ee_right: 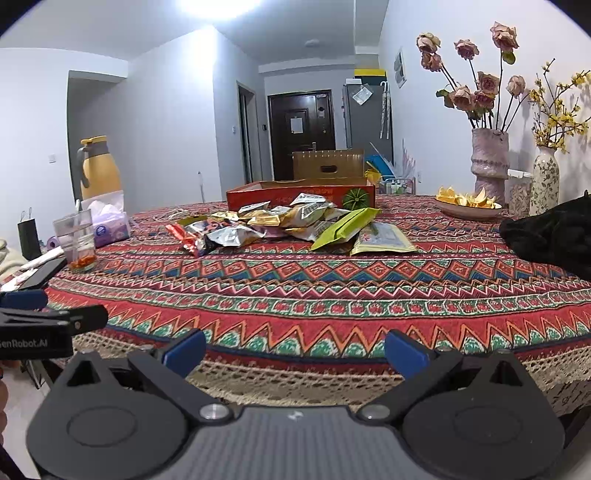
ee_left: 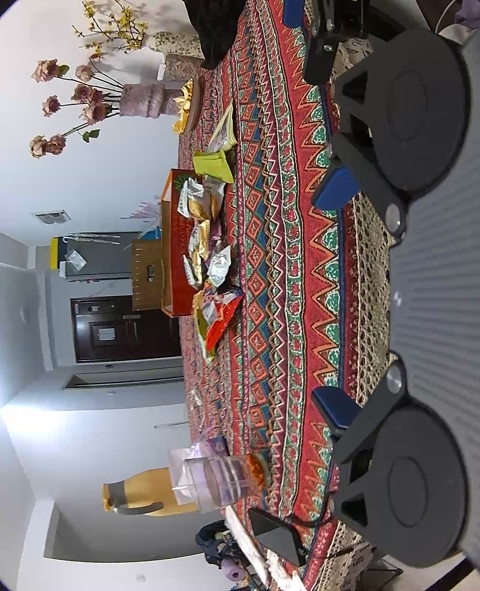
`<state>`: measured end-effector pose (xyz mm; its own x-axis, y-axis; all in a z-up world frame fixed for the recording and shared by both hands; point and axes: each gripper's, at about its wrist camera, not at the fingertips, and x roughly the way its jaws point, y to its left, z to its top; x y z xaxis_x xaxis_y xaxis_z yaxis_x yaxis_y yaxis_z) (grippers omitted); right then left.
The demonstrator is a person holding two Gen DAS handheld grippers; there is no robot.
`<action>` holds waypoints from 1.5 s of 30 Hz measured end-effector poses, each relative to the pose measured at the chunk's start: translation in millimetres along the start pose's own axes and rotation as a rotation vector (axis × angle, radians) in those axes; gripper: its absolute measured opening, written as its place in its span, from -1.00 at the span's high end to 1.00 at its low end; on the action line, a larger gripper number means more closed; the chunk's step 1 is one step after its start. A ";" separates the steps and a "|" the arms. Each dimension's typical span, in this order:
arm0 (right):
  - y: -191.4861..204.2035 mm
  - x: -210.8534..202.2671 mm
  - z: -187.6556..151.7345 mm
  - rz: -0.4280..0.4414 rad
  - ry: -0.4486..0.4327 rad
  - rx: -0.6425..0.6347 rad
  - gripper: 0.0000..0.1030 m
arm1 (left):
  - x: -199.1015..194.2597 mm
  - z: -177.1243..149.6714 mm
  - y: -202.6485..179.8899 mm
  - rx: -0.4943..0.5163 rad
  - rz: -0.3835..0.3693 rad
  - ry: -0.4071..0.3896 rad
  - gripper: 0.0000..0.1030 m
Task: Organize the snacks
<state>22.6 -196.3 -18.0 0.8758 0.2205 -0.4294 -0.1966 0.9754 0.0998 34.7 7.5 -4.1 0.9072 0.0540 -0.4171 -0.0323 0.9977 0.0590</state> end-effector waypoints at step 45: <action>-56.2 193.0 136.8 0.041 0.024 0.079 -0.90 | 240.6 127.8 -24.4 0.098 -0.169 0.131 -0.38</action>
<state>263.0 -209.0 16.3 0.8567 0.2611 -0.4448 -0.1960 0.9625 0.1875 307.4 -9.0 10.0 0.8341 -0.1023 -0.5420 0.1620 0.9848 0.0634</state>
